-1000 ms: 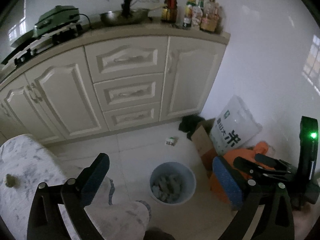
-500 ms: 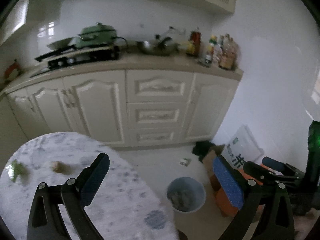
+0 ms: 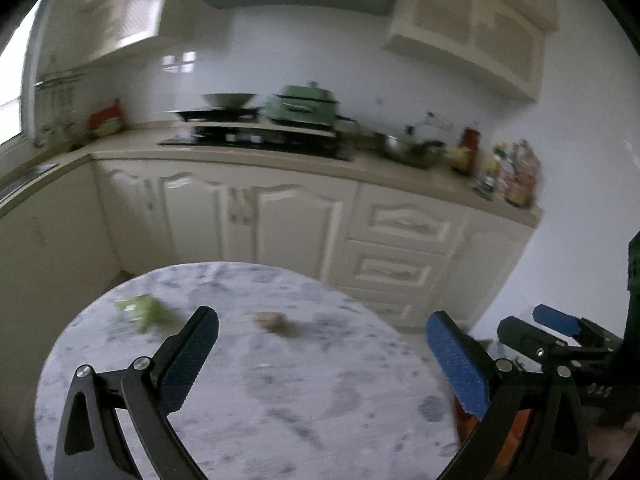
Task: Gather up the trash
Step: 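Return both tools to the table above the remaining trash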
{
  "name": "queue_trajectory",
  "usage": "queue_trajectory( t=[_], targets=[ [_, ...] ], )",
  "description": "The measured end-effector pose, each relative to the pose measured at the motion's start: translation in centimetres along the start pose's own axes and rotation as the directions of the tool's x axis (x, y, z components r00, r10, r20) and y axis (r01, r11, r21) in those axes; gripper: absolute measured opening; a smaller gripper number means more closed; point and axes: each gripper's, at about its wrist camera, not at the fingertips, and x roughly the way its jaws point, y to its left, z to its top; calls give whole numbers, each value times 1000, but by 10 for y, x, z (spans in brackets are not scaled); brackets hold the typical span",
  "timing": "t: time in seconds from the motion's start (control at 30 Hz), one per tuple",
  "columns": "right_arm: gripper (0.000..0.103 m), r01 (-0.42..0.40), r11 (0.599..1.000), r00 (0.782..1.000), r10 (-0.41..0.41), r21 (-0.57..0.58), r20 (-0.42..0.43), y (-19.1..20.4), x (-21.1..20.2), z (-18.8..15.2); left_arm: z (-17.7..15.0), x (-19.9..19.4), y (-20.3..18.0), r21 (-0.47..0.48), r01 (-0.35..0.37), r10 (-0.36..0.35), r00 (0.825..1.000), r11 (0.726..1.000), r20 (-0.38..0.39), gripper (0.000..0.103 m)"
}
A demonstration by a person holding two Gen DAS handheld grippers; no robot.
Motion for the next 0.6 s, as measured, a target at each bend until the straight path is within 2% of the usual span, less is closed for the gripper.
queue_trajectory(
  t=[0.17,0.33,0.43,0.6],
  targets=[
    [103,-53,996,999,53,-72,-11,49,18,8,-11,-34,38,-54,-81,83,996,995,31,102],
    [103,-77,989,997,73,-123,-36,80,41,11,-21,-48,71,-89,-142,145,989,986,21,102],
    [103,-90,985,994,80,-145,-72,95,65,10,-27,-45,88,-106,-175,175,985,979,-4,102],
    [103,-91,981,988,67,-173,-138,106,110,3,-18,-11,117,-132,-218,212,975,967,-61,102]
  ],
)
